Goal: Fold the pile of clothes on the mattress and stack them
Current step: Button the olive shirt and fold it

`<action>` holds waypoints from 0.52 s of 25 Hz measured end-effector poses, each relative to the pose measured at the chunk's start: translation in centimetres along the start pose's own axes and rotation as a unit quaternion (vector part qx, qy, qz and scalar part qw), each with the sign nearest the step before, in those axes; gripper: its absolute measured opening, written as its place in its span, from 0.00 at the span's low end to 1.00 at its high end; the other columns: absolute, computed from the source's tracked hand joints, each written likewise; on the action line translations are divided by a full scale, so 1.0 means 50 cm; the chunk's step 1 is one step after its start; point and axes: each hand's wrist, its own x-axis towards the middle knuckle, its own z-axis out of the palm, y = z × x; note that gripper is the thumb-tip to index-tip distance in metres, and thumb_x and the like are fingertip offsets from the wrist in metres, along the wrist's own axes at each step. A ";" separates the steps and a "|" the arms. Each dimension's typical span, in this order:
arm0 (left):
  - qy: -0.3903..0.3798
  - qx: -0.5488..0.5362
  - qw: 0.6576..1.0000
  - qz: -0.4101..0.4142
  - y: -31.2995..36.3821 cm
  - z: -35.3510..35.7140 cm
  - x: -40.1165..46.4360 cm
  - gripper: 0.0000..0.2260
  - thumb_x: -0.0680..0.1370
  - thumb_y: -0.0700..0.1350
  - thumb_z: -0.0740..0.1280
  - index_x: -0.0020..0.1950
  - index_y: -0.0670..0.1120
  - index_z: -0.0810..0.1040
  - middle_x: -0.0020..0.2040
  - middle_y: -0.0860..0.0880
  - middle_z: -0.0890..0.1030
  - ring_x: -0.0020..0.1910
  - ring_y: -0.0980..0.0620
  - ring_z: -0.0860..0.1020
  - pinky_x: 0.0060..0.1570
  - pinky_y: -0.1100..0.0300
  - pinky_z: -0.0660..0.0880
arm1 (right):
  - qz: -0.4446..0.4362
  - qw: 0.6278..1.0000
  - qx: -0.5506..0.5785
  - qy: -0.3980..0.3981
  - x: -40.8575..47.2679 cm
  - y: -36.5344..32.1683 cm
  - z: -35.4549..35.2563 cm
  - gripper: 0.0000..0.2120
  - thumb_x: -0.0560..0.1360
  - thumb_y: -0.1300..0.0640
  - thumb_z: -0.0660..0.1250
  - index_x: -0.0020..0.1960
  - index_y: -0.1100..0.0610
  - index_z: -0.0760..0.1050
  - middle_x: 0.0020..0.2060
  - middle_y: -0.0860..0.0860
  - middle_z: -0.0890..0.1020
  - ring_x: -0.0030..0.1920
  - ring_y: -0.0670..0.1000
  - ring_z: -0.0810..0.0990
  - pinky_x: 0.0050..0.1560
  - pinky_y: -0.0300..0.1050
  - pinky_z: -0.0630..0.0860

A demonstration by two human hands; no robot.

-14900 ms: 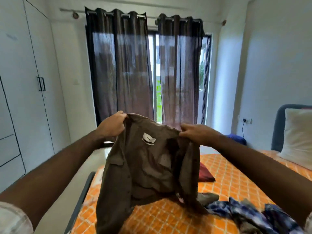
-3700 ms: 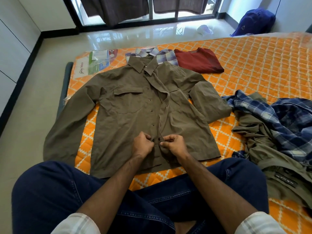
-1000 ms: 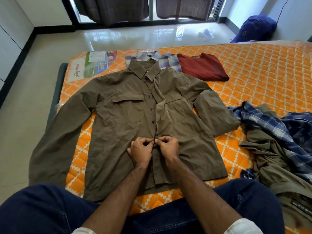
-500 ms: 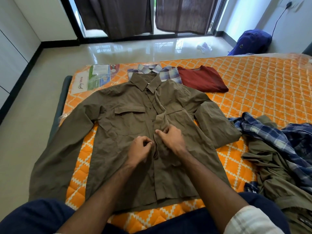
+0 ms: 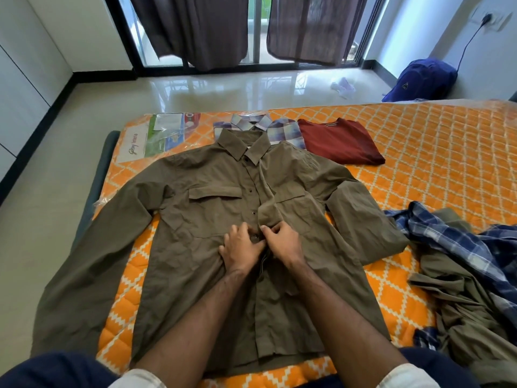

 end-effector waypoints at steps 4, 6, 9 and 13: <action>0.054 -0.013 0.998 -0.002 0.002 0.013 -0.008 0.23 0.71 0.61 0.72 0.57 0.50 0.70 0.57 0.49 0.73 0.59 0.46 0.74 0.58 0.47 0.72 | -0.008 1.000 -0.022 0.011 0.019 0.010 -0.012 0.09 0.74 0.52 0.72 0.50 0.56 0.82 0.44 0.50 0.83 0.46 0.51 0.81 0.40 0.40 0.74; 0.072 -0.021 0.997 -0.014 -0.001 0.016 -0.002 0.27 0.70 0.60 0.75 0.59 0.48 0.69 0.58 0.47 0.73 0.60 0.45 0.75 0.59 0.47 0.73 | 0.012 0.998 0.054 0.022 0.030 0.040 -0.014 0.03 0.75 0.55 0.72 0.46 0.55 0.83 0.40 0.49 0.83 0.44 0.50 0.81 0.45 0.41 0.76; 0.080 0.014 0.996 -0.044 0.015 0.018 0.001 0.30 0.68 0.62 0.76 0.60 0.47 0.69 0.59 0.45 0.74 0.61 0.43 0.76 0.58 0.47 0.74 | 0.034 0.975 0.219 0.020 0.020 0.065 -0.006 0.08 0.76 0.59 0.74 0.39 0.55 0.80 0.34 0.50 0.80 0.37 0.48 0.77 0.39 0.41 0.74; 0.055 0.016 0.997 -0.051 0.020 0.010 0.015 0.21 0.72 0.55 0.74 0.57 0.47 0.70 0.58 0.45 0.77 0.59 0.42 0.77 0.58 0.48 0.74 | 0.032 0.965 0.261 -0.002 0.008 0.052 -0.001 0.12 0.75 0.65 0.74 0.36 0.55 0.77 0.33 0.51 0.80 0.34 0.48 0.77 0.35 0.39 0.74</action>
